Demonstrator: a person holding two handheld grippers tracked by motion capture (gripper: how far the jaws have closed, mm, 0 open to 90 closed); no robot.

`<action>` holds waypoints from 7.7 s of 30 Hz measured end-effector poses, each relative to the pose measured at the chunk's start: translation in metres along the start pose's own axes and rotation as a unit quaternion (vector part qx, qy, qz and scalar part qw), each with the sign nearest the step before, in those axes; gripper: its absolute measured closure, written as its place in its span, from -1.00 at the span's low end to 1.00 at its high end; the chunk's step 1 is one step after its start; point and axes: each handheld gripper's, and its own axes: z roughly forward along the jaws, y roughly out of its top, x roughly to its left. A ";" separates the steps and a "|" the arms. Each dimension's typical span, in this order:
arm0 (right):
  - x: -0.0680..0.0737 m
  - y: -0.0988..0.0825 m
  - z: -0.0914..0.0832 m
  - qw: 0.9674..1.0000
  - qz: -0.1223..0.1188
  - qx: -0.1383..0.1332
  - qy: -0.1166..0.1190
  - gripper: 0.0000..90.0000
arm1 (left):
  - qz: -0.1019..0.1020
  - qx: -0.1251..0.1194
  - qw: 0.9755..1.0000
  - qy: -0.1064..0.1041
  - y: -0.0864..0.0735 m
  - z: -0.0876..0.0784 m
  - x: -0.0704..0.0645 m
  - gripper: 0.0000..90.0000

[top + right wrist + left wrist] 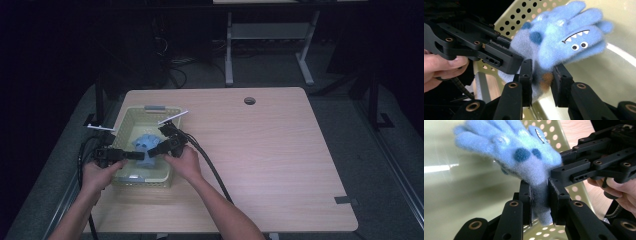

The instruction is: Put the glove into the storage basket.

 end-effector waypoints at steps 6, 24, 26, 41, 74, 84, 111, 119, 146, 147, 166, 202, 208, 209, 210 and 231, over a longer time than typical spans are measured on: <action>0.000 0.003 -0.004 0.999 -0.016 0.000 -0.036 0.60 | -0.002 0.019 0.999 0.043 0.002 0.001 0.005 0.65; 0.005 -0.002 -0.028 0.999 -0.030 -0.015 -0.029 0.53 | -0.004 0.068 0.986 0.150 0.013 0.012 -0.002 0.37; 0.004 -0.004 -0.035 0.999 -0.030 -0.027 -0.027 0.52 | -0.007 0.064 0.986 0.155 0.014 0.008 -0.002 0.33; 0.003 -0.013 -0.065 0.998 -0.032 -0.057 -0.021 0.52 | 0.014 0.120 0.969 0.218 0.028 0.032 -0.003 0.63; -0.019 -0.031 -0.117 0.996 -0.019 -0.085 -0.035 0.19 | 0.049 -0.007 0.994 0.101 0.035 0.013 -0.046 0.16; -0.029 -0.039 -0.138 0.994 -0.013 -0.099 -0.045 0.13 | 0.059 -0.010 0.995 0.085 0.039 0.021 -0.060 0.05; -0.054 -0.059 -0.185 0.993 -0.011 -0.107 -0.055 -0.12 | 0.083 -0.044 0.995 0.044 0.048 0.040 -0.092 -0.14; -0.065 -0.068 -0.198 0.993 -0.005 -0.105 -0.058 -0.16 | 0.093 -0.046 0.994 0.035 0.048 0.049 -0.105 -0.17; -0.076 -0.105 -0.240 0.991 0.009 -0.114 -0.072 -0.27 | 0.145 -0.043 0.988 -0.006 0.038 0.077 -0.152 -0.23; -0.077 -0.105 -0.241 0.991 0.011 -0.116 -0.072 -0.27 | 0.147 -0.041 0.988 -0.008 0.037 0.078 -0.153 -0.23; -0.091 -0.122 -0.263 0.987 0.027 -0.129 -0.089 -0.28 | 0.159 -0.030 0.986 -0.029 0.029 0.101 -0.171 -0.23; -0.134 -0.194 -0.283 0.985 0.066 -0.116 -0.109 -0.38 | 0.169 0.008 0.983 -0.077 -0.020 0.154 -0.184 -0.31; -0.138 -0.208 -0.285 0.984 0.075 -0.115 -0.111 -0.38 | 0.177 0.010 0.981 -0.077 -0.032 0.159 -0.184 -0.35; -0.139 -0.211 -0.286 0.984 0.078 -0.115 -0.112 -0.38 | 0.176 0.011 0.981 -0.083 -0.034 0.160 -0.183 -0.36; -0.140 -0.214 -0.287 0.984 0.076 -0.118 -0.112 -0.38 | 0.175 0.011 0.981 -0.087 -0.035 0.160 -0.183 -0.37; -0.138 -0.253 -0.291 0.983 0.083 -0.120 -0.113 -0.40 | 0.176 0.015 0.979 -0.103 -0.081 0.172 -0.169 -0.46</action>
